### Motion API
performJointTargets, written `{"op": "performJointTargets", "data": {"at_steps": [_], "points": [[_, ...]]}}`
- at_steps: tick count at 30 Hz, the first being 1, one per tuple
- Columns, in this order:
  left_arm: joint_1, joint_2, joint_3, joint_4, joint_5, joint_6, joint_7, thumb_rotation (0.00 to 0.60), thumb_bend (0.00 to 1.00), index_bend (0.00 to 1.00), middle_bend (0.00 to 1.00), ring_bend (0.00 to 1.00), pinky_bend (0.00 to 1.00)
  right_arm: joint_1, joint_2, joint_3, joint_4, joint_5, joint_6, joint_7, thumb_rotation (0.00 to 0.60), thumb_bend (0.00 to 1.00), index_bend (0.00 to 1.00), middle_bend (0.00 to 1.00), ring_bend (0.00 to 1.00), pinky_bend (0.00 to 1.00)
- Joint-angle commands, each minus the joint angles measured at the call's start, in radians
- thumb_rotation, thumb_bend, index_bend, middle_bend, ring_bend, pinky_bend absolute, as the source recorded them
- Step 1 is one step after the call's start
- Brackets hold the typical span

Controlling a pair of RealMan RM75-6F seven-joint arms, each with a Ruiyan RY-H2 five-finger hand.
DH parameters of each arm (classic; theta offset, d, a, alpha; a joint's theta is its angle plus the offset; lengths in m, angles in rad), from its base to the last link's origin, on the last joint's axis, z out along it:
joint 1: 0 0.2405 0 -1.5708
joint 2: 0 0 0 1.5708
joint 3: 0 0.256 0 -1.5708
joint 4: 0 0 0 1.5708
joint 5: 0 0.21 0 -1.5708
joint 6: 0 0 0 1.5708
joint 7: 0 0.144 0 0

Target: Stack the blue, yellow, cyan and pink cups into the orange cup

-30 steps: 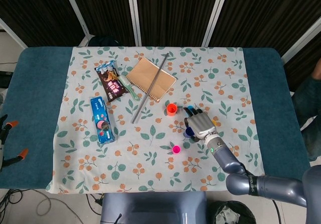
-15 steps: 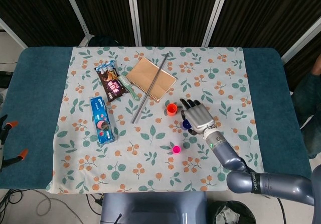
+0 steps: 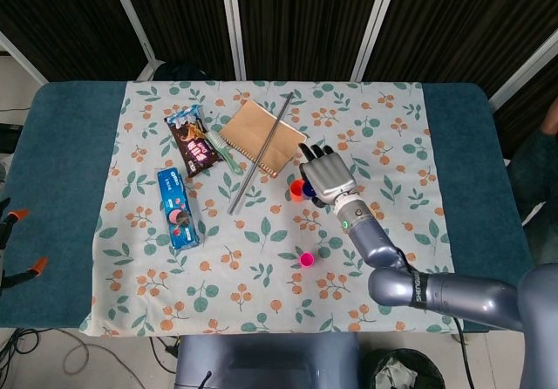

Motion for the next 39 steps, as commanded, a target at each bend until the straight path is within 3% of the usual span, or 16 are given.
{"op": "performJointTargets", "data": {"at_steps": [1,10,23,39], "points": [[0.000,0.000,0.000,0.000,0.000,0.000,-0.002,0.600,0.17,0.21,0.01,0.00,0.00,0.029,-0.029,0.007,0.049,0.042,-0.010,-0.013,0.600,0.34,0.50,0.00,0.11,0.17],[0.000,0.003,-0.002,-0.004,-0.004,-0.003,-0.008,0.600,0.17,0.21,0.01,0.00,0.00,0.074,-0.098,-0.005,0.149,0.114,-0.034,-0.019,0.600,0.34,0.50,0.00,0.11,0.17],[-0.002,0.005,-0.004,-0.007,-0.011,-0.007,-0.008,0.600,0.17,0.21,0.01,0.00,0.00,0.093,-0.156,-0.024,0.204,0.125,-0.046,0.001,0.600,0.34,0.50,0.00,0.11,0.17],[-0.003,0.008,-0.004,-0.013,-0.013,-0.008,-0.008,0.600,0.17,0.21,0.01,0.00,0.00,0.111,-0.169,-0.031,0.254,0.152,-0.064,0.005,0.600,0.34,0.50,0.00,0.11,0.17]]}}
